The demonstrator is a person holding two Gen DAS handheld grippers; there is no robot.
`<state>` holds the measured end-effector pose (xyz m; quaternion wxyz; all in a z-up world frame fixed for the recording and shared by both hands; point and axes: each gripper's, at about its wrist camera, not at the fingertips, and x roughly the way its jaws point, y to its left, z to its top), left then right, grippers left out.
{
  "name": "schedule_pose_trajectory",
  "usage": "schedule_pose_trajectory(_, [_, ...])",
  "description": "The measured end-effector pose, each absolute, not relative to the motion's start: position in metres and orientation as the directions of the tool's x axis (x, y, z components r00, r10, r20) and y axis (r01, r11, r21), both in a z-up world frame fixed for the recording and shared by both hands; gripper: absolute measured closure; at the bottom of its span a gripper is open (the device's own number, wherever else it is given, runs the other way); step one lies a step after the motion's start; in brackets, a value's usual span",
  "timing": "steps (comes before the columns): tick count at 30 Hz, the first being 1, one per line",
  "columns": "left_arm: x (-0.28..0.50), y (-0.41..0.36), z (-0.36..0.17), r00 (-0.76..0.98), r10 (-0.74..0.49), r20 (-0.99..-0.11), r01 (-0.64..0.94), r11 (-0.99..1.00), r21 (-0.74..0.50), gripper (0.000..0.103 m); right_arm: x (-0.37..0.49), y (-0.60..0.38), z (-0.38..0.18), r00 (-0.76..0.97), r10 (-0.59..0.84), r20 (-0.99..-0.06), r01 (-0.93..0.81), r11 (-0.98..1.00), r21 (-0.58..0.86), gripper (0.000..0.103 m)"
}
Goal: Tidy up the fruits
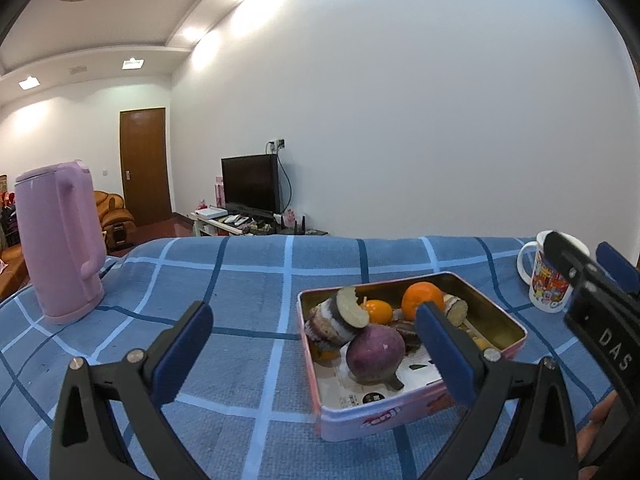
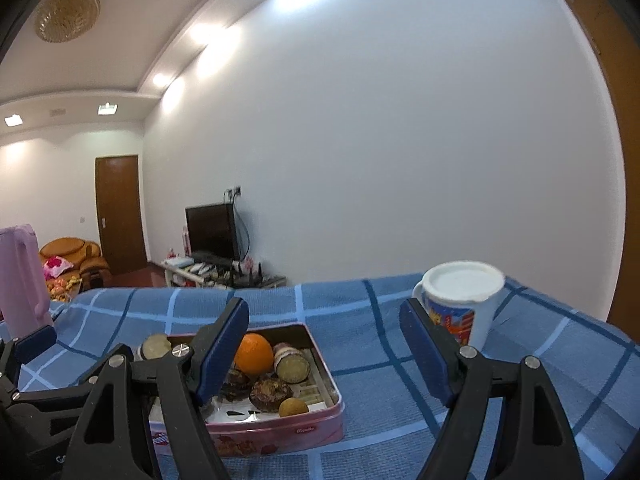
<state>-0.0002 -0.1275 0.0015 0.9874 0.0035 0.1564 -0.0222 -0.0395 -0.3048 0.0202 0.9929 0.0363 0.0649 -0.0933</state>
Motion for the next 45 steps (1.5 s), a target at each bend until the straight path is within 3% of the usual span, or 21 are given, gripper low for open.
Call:
schedule_pose_trajectory(12, [-0.013, -0.125, 0.003, 0.957, -0.042, -0.288, 0.043, 0.999, -0.002, 0.000, -0.060, -0.303, 0.024, 0.972, -0.215, -0.092, 0.222, 0.972, 0.071, 0.023])
schedule_pose_trajectory(45, [-0.014, -0.125, 0.003, 0.958, -0.037, -0.286, 0.040, 0.999, 0.006, 0.000, -0.059, -0.304, 0.024, 0.972, -0.208, -0.109, 0.216, 0.974, 0.066, 0.023])
